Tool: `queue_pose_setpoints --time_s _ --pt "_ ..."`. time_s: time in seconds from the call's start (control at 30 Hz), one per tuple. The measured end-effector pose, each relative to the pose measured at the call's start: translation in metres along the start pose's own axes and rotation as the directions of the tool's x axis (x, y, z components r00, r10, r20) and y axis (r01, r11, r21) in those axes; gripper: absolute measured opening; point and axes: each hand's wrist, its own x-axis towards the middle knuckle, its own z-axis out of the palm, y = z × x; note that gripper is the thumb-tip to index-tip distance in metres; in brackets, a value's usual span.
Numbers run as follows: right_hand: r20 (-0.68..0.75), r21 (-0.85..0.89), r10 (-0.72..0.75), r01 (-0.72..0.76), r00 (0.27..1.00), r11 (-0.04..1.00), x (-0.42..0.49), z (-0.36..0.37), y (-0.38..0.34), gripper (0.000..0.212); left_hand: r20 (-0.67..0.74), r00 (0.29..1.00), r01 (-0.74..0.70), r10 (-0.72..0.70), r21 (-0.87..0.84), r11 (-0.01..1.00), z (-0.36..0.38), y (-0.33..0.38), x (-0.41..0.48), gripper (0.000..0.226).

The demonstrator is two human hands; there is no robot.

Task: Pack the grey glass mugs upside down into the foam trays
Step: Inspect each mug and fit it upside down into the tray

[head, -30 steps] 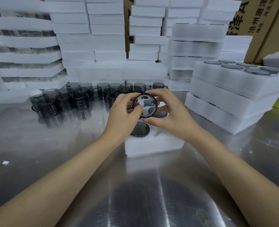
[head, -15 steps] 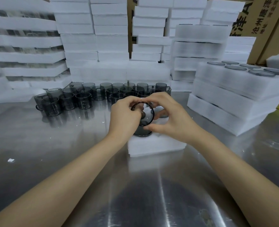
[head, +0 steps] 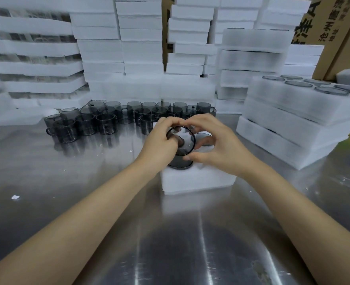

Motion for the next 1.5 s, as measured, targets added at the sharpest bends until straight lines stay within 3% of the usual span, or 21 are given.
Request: queue_pose_setpoints --time_s 0.13,0.53,1.03,1.23,1.37,1.5 --pt "-0.001 0.04 0.016 -0.016 1.0 0.999 0.002 0.0 0.003 0.068 0.105 0.993 0.061 -0.053 -0.071 0.996 -0.005 0.001 0.003 0.048" --pt "0.024 0.108 0.107 -0.109 0.994 0.988 0.001 -0.004 0.002 0.068 0.19 0.972 0.148 -0.137 -0.04 0.988 -0.011 0.002 0.003 0.052" --pt "0.049 0.168 0.126 -0.133 0.991 0.977 0.002 -0.006 0.006 0.069 0.344 0.916 0.305 -0.205 -0.265 0.915 -0.025 0.008 0.007 0.055" --pt "0.042 0.167 0.127 -0.133 0.991 0.977 0.003 -0.005 0.01 0.068 0.336 0.913 0.347 -0.234 -0.331 0.877 -0.025 0.015 0.008 0.035" --pt "0.022 0.169 0.143 -0.145 0.989 0.975 0.003 -0.005 0.013 0.066 0.279 0.89 0.454 -0.361 -0.465 0.76 -0.024 0.015 0.012 0.051" --pt "0.019 0.169 0.135 -0.136 0.991 0.976 0.003 -0.005 0.013 0.067 0.189 0.929 0.371 -0.319 -0.459 0.807 -0.02 0.011 0.01 0.032"
